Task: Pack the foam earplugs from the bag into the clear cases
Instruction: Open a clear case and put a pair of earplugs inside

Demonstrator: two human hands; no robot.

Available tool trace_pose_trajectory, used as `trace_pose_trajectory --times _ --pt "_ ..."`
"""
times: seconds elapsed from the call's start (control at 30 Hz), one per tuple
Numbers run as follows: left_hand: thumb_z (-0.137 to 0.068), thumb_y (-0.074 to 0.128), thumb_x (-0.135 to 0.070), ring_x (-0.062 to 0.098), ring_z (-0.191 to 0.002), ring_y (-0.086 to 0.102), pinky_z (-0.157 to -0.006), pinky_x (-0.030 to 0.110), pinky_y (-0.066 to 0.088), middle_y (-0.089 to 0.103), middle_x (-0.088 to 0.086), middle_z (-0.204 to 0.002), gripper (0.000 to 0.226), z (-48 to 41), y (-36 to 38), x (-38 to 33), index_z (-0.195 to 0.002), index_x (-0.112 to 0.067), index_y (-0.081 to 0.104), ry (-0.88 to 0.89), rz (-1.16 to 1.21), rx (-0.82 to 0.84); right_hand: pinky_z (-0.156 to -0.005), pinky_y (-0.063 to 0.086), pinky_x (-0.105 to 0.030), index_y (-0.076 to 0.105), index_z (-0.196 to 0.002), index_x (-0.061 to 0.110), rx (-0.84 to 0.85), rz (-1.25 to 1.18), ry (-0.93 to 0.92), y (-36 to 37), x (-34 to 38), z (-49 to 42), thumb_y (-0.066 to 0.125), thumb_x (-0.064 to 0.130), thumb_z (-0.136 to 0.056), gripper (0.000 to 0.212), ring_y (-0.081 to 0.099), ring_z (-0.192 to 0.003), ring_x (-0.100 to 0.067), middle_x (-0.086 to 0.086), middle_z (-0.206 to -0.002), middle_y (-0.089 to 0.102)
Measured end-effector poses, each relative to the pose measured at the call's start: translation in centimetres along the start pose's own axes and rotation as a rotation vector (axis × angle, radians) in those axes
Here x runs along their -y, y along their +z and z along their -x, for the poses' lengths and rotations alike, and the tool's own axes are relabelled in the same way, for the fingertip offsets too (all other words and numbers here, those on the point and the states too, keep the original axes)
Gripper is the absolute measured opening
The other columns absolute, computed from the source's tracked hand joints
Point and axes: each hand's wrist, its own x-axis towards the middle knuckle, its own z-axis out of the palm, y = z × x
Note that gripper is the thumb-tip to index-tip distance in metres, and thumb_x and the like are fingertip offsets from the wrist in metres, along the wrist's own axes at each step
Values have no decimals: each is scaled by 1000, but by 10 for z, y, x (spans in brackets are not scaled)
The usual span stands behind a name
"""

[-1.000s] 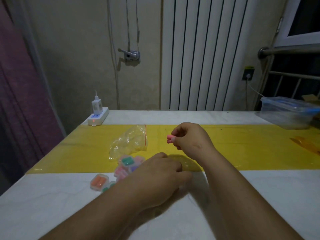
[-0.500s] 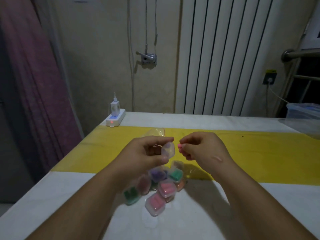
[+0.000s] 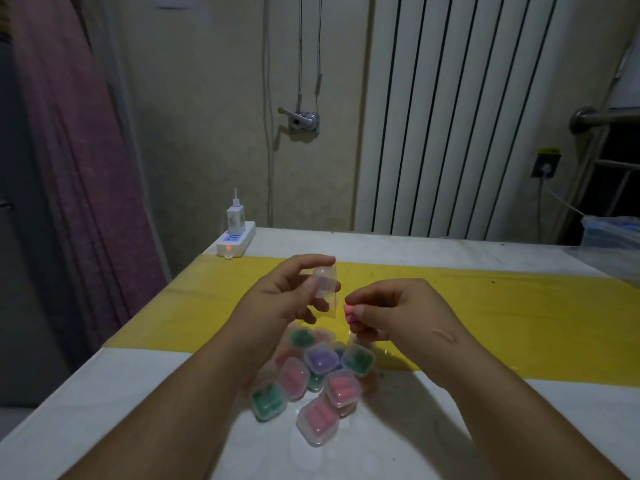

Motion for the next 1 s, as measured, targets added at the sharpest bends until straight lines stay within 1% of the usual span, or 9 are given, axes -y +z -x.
trace_pose_trajectory --times 0.07,0.13,0.23,0.33,0.47,0.63,0.73,0.83,1.0 --pt "-89 52 -20 17 -78 59 -68 31 44 72 11 -102 30 -1 0 2 -116 -20 64 -19 73 -16 -66 58 -31 73 -83 8 8 17 -6 3 -1 0 64 -4 -87 16 65 -63 -16 -9 -71 72" --pt "-88 52 -18 18 -79 59 -68 31 43 71 14 -104 33 -2 2 4 -119 -17 63 -34 152 -6 -61 56 -28 73 -83 8 14 22 -24 6 -1 0 63 -5 -88 17 63 -62 -16 -9 -70 70" --pt "-85 51 -15 24 -85 60 -71 31 49 69 18 -112 39 -2 4 5 -122 -11 62 -62 248 9 -60 53 -28 74 -80 14 4 33 -59 9 -2 1 64 -1 -88 19 63 -62 -16 -8 -68 70" --pt "-93 45 -2 27 -86 64 -71 29 55 69 18 -113 33 -3 4 6 -118 -9 65 -57 308 -7 -61 55 -31 75 -79 17 -33 67 -80 9 -4 0 66 4 -88 19 64 -62 -16 -6 -66 71" --pt "-97 41 4 25 -83 66 -68 30 56 70 15 -103 34 -3 2 6 -112 -9 67 -36 269 -42 -64 59 -36 75 -78 22 -105 116 -107 10 -4 0 70 12 -87 14 67 -62 -16 -4 -65 72" --pt "-94 44 7 16 -75 64 -66 28 51 73 8 -98 34 -3 2 4 -111 -12 67 -17 196 -52 -63 59 -35 74 -78 26 -171 147 -151 11 -4 1 70 16 -86 14 66 -60 -11 0 -66 72" --pt "-93 43 10 19 -75 64 -67 28 55 70 13 -92 36 -3 3 4 -112 -10 67 -22 239 -46 -63 59 -35 74 -75 26 -197 166 -183 11 -4 2 70 17 -87 15 65 -58 -11 1 -65 71" --pt "-91 43 13 20 -75 65 -70 28 58 67 15 -84 41 -3 3 5 -115 -12 66 -21 262 -27 -62 59 -37 75 -76 24 -206 160 -179 11 -5 2 69 20 -87 13 65 -58 -12 1 -65 71" --pt "-86 52 16 19 -75 66 -75 29 58 72 8 -89 45 -2 4 2 -116 -15 65 -2 240 15 -66 58 -42 76 -77 14 -151 -4 -93 10 -5 0 66 14 -89 16 63 -59 -13 -3 -64 70"
